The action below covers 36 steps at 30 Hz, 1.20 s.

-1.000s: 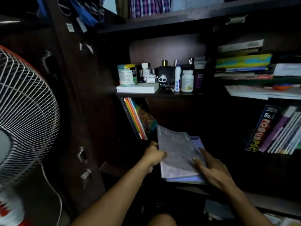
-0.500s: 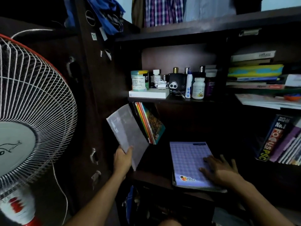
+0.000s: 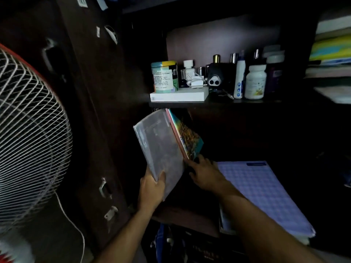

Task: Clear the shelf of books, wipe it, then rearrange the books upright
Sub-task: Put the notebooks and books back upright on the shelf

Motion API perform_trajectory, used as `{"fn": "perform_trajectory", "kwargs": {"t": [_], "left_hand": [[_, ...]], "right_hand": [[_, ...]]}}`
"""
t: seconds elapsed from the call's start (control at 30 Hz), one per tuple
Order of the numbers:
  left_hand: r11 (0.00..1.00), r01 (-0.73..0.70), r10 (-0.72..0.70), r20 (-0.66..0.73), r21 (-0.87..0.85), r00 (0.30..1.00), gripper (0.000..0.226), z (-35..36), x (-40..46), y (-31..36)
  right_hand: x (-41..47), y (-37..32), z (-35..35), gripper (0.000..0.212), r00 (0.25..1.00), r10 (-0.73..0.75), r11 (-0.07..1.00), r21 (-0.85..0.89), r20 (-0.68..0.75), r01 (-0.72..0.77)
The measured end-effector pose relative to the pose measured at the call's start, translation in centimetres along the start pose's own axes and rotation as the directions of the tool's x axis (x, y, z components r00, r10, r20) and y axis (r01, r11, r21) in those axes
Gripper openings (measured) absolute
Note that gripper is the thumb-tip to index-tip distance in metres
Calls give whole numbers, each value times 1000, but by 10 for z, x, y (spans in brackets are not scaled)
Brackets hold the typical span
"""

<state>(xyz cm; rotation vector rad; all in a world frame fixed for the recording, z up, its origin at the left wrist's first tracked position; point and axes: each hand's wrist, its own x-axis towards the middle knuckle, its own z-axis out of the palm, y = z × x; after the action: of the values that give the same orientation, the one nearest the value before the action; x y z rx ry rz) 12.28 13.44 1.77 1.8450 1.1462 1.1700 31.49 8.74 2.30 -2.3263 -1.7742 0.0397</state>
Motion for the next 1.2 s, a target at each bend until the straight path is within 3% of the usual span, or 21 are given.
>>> {"fn": "perform_trajectory", "kwargs": {"t": [0.17,0.33,0.43,0.57,0.73,0.87,1.03,1.1,1.2], "left_hand": [[999,14,-14,2,33,1000,48,1,0,-1],[999,-31,30,22,36,999,48,-1,-9,2],[997,-68,67,45,35,997,58,0,-12,2],[997,-49,45,78,57,996,35,10,-5,2],[996,68,-74,-113,-54,991,40,59,4,20],[999,-45,44,-83,-7,996,43,86,21,21],[996,84,-84,3,41,996,85,97,38,24],[1000,23,-23,-20,-11,1000,80,93,33,21],[997,-76,75,-47,-23,996,52,91,30,15]], "right_hand": [[5,11,5,55,986,22,989,147,-164,2],[5,18,2,28,944,191,930,358,-269,-85],[2,16,0,26,934,233,935,327,-271,-139],[3,18,0,29,924,264,924,348,-277,-160],[2,23,1,27,930,243,918,376,-277,-128],[3,24,2,29,942,200,932,348,-268,-99],[1,21,-1,34,952,163,949,305,-260,-79],[1,22,-1,37,959,148,955,287,-241,-75],[1,21,1,42,969,120,965,254,-214,-64]]}}
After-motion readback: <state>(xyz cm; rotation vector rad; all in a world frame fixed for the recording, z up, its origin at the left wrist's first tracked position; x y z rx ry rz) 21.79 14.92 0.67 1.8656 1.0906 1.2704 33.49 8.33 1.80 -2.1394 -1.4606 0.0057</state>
